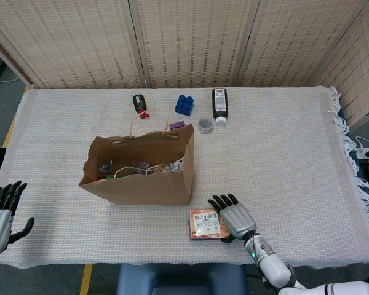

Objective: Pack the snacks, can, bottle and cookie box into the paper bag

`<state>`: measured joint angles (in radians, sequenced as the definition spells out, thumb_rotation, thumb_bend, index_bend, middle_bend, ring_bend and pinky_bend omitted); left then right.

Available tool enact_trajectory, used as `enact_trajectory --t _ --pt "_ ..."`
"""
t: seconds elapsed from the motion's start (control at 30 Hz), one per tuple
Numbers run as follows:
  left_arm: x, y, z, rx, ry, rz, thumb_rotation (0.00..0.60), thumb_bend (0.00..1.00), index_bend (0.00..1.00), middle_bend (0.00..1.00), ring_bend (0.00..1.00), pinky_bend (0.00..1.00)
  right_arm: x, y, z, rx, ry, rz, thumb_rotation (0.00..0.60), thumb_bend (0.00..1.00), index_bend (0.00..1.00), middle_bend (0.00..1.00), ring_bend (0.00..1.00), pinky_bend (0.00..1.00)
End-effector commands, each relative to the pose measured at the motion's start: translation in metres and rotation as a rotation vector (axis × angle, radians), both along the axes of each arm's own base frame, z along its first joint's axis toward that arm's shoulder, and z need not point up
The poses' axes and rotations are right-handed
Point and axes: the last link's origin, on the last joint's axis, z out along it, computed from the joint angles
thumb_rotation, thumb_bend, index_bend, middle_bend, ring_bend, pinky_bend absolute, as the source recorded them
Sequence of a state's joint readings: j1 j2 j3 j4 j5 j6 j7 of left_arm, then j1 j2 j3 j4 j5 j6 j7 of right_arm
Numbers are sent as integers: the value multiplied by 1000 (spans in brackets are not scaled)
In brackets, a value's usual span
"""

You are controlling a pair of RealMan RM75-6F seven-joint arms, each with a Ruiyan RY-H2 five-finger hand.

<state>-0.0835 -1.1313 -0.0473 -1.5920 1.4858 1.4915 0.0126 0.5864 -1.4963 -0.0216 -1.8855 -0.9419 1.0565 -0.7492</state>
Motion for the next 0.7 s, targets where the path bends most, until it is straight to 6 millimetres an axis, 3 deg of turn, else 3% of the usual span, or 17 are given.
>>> enact_trajectory --t 0.03,0.13,0.23,0.37,0.53,0.7 --pt "0 0 0 -1 0 -1 600 357 45 0 0 0 0 2 -3 5 -9 -1 533 81 14 108 54 154" --pt "0 0 0 -1 0 0 600 357 44 0 0 0 -2 4 -6 17 4 -6 531 157 119 250 198 318" --pt "0 0 0 -1 -1 0 600 357 45 0 0 0 -3 6 -8 28 2 -26 533 190 174 321 317 468" --pt "0 0 0 -1 -2 0 600 357 44 0 0 0 1 6 -3 25 -26 -22 598 267 269 457 513 669" --pt "0 -1 0 -1 -6 0 600 358 45 0 0 0 5 5 16 -17 -94 -15 600 286 333 494 554 697" --pt "0 -1 0 -1 -5 0 600 357 45 0 0 0 4 -9 58 -133 -180 -40 600 287 330 494 554 697"
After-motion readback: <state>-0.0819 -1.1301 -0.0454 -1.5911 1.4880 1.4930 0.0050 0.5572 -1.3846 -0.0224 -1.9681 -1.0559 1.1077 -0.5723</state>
